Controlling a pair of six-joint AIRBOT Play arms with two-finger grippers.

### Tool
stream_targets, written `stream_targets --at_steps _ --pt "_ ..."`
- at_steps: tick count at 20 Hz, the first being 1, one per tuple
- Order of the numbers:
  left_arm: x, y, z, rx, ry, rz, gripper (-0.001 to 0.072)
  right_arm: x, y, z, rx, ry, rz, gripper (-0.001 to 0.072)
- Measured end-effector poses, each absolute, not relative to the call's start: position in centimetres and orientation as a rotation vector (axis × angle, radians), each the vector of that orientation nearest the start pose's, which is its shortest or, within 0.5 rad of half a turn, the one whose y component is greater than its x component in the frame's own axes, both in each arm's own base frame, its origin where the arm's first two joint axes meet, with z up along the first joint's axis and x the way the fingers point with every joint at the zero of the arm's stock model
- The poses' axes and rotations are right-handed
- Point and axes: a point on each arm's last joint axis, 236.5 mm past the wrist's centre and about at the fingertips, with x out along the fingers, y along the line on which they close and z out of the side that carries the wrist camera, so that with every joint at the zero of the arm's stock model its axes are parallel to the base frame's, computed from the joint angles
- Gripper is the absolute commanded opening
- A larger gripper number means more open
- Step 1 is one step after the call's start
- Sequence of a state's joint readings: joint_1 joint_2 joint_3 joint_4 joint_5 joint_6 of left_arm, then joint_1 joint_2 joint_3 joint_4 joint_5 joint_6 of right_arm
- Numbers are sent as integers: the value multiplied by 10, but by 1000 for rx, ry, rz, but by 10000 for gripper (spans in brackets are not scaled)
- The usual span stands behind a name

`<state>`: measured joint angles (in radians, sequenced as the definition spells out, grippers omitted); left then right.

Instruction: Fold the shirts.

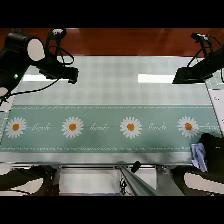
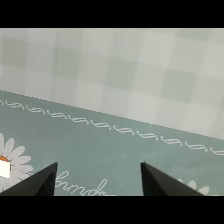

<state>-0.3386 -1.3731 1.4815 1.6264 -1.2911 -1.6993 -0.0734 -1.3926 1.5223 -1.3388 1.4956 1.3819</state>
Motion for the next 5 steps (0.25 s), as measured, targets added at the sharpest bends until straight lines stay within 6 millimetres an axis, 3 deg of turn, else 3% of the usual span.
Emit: stream_targets --at_steps 5 --pt "409 -131 73 133 1187 -182 710 394 26 77 64 1330 247 611"
